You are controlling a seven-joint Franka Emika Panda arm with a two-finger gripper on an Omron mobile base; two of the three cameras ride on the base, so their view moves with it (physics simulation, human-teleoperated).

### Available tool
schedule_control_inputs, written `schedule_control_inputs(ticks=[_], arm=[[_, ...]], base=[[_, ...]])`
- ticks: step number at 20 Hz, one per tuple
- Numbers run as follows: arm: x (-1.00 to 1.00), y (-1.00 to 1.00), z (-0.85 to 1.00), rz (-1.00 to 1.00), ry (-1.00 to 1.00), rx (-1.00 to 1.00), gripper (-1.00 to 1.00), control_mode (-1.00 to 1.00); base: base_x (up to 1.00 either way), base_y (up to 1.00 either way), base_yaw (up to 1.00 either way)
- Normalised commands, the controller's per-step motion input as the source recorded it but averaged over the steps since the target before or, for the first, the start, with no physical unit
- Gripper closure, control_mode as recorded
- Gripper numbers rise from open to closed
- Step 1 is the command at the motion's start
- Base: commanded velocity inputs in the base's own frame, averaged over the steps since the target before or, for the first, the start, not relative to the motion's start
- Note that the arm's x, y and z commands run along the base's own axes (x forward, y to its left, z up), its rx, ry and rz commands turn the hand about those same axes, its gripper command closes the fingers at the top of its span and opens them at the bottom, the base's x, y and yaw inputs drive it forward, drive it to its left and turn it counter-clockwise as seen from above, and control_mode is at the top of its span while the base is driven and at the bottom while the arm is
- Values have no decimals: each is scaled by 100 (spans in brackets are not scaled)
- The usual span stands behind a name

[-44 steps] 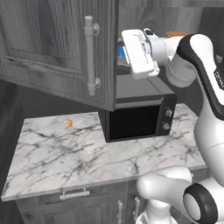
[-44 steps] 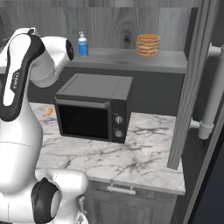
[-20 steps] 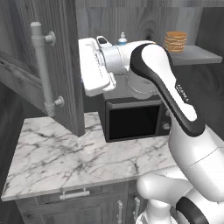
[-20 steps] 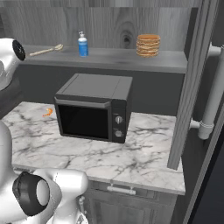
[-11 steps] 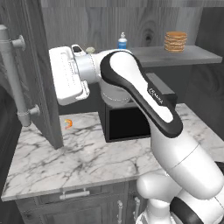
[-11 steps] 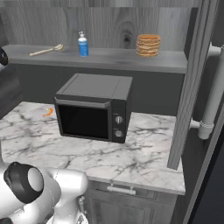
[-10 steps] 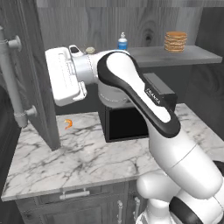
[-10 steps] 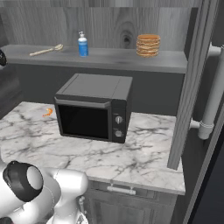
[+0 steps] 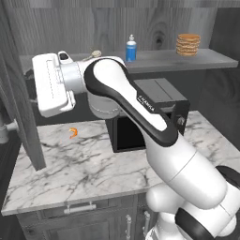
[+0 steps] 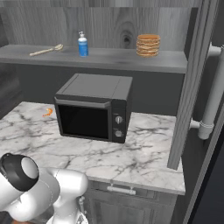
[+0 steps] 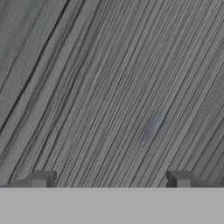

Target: Pick the dish brush and soap dispenser from the cabinet and place them on the counter.

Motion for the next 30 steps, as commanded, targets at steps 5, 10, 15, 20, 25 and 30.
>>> schedule_control_inputs(ticks=[5, 10, 15, 20, 25, 30], arm=[[11, 7, 0, 0, 0, 0, -100, -100], [3, 7, 0, 0, 0, 0, -100, -100], [0, -11, 1, 0, 0, 0, -100, -100], [0, -35, 0, 0, -3, 0, -100, -100], [0, -44, 1, 0, -4, 0, -100, -100], [5, -52, 8, -5, 1, -1, -100, -100]], base=[[0, 0, 0], [0, 0, 0], [0, 0, 0], [0, 0, 0], [0, 0, 0], [0, 0, 0]])
